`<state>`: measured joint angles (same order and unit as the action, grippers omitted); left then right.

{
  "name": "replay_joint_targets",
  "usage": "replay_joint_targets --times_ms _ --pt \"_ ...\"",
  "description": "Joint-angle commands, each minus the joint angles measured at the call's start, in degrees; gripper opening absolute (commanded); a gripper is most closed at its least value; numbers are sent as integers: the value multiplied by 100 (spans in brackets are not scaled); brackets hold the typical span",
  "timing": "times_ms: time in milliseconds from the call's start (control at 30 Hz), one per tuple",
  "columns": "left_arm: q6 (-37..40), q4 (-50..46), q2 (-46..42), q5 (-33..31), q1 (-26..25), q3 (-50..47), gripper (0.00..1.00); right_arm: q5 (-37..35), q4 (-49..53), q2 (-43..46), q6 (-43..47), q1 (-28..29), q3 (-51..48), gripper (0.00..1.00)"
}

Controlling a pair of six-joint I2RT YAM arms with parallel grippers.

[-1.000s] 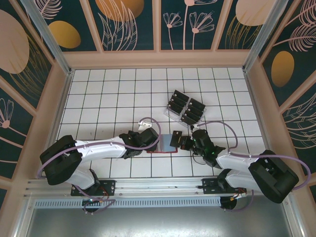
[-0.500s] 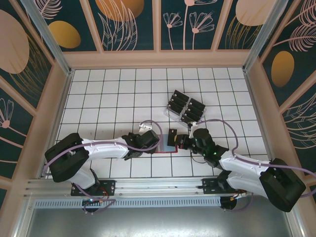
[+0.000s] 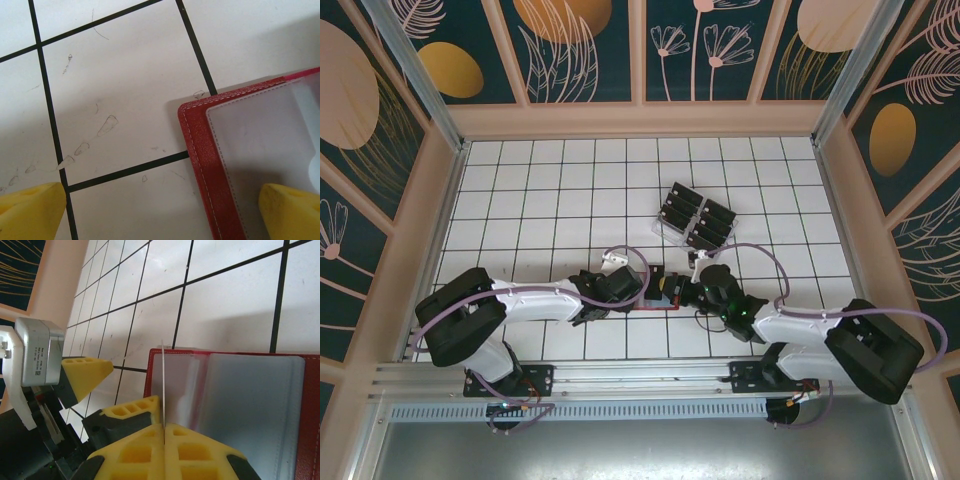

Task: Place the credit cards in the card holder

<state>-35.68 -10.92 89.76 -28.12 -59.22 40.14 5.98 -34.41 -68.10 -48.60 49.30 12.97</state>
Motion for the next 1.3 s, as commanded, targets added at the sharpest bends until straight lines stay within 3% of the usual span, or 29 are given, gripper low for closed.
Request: replay_joint_targets --times_ms 0,400,1267 --pt "-79 -126 100 -105 -2 -156 98 -257 -472 -94 -56 64 -93 0" --pt "-163 -71 -1 -45 6 -262 99 -457 -800 -270 -136 107 -318 0" --pt "-208 -16 -37 -37 1 -349 99 -117 -1704 -1249 -376 206 -293 0"
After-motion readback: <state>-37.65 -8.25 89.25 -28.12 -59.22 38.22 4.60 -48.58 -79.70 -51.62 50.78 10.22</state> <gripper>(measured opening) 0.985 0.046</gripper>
